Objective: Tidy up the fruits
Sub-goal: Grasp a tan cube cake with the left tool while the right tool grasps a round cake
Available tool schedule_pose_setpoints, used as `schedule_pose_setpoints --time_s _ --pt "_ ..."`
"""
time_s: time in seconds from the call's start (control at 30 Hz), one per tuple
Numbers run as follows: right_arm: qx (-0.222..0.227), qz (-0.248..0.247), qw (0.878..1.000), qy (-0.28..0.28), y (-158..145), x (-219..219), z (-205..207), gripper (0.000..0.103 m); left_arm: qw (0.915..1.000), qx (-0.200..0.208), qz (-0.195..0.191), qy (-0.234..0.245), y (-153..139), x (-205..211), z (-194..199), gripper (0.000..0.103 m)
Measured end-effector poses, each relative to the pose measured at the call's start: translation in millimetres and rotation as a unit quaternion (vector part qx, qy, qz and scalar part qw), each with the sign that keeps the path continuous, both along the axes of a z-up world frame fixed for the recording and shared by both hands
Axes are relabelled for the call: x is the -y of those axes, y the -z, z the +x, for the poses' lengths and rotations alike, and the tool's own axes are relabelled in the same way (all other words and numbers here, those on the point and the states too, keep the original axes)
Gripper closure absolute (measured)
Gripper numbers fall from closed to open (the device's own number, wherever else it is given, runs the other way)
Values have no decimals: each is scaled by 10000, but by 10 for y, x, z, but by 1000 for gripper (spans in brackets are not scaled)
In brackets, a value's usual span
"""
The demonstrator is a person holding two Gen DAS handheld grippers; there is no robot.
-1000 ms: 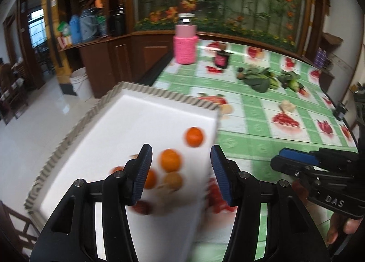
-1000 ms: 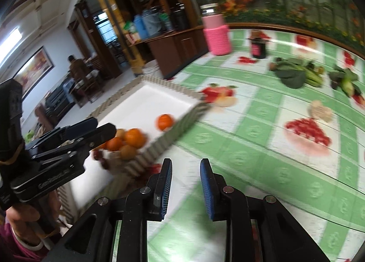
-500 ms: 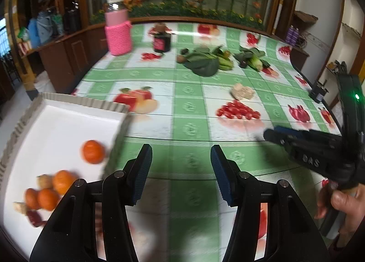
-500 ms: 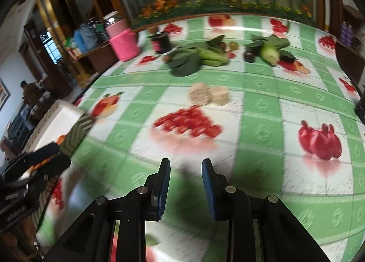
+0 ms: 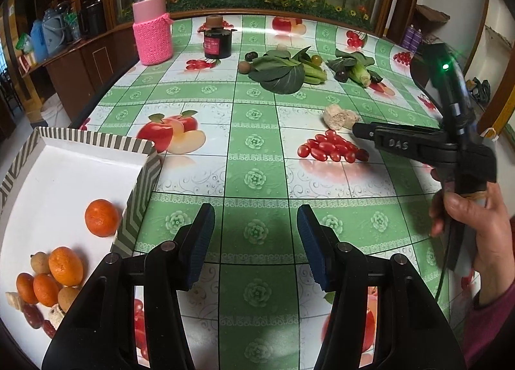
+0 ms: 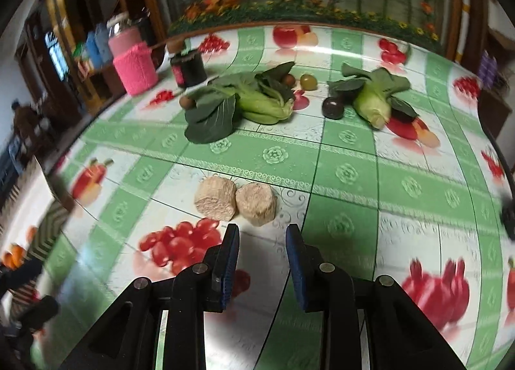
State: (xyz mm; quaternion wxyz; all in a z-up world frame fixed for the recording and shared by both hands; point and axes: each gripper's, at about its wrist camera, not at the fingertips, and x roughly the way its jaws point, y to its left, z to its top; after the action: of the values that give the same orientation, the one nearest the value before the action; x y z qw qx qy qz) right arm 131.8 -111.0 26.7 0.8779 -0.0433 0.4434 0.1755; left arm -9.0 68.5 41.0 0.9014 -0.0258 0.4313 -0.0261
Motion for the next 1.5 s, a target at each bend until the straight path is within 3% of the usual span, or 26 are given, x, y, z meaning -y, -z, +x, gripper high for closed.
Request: schedule_pose_setpoints --time_s 0.27,0.43,0.67,0.97,1.13,1.2,1.23,1.27,1.37,1.5 --pt "339 -296 9984 -341 62 -175 137 74 10000 -22 -39 10 -29 100 156 50" --pt "147 75 9997 -176 33 -62 117 76 9999 -66 -117 84 -61 240 335 50" --pt "67 761 9963 382 -40 444 -51 76 9989 -162 -409 158 -59 502 795 50" --pt "266 729 9951 620 -203 660 -20 76 9959 -357 -823 103 6 729 1376 50" --pt "218 911 9933 683 -213 777 4 76 9936 -647 -923 31 212 782 1614 50" --pt "187 974 9930 637 -213 773 5 76 9919 -585 -1127 51 256 748 1623 53" --pt "177 1007 9930 597 -214 759 3 76 9930 -571 -1035 -8 261 727 1624 66" --pt "178 1028 9931 543 -218 737 -3 76 9935 -578 -977 -40 264 721 1624 72" --pt "174 986 9941 406 -214 656 -21 76 9928 -575 -1050 -73 245 622 1542 72" --pt "226 875 9955 275 -224 558 -42 76 9955 -388 -859 11 93 559 1219 72"
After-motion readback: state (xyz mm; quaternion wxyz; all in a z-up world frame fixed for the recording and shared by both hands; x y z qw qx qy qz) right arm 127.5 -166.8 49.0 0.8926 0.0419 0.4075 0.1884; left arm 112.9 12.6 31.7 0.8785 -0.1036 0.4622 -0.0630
